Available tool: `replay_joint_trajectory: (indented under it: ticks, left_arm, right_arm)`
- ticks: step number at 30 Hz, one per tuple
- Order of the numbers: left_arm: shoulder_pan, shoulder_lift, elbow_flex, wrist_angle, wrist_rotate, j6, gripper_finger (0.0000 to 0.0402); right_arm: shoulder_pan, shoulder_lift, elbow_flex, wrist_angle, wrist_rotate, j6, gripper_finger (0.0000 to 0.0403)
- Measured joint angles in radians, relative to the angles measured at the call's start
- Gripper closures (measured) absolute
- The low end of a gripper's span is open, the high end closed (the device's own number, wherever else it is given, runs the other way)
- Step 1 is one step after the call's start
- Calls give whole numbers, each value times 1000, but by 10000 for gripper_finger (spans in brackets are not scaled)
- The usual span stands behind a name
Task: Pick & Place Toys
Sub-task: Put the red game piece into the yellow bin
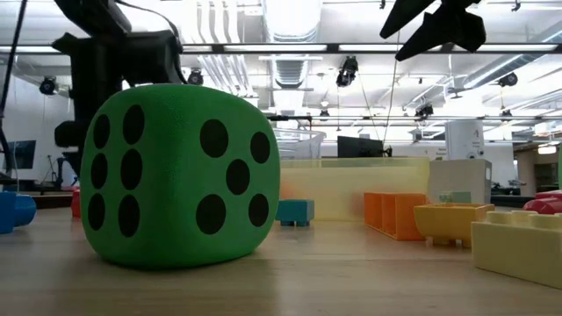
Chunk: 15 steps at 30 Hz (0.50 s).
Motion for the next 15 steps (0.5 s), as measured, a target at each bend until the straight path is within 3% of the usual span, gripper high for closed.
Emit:
replay_joint_trajectory:
  ticks: [4,8,15]
  left_arm:
    - [0,58,1,5,21,27,42]
    - [0,93,6,12,46,50,86]
    - [-1,90,3,26,67,52,232]
  right_arm:
    - [0,0,0,0,0,2,181]
    - [0,0,0,0,0,2,181]
    - [0,0,0,0,0,2,181]
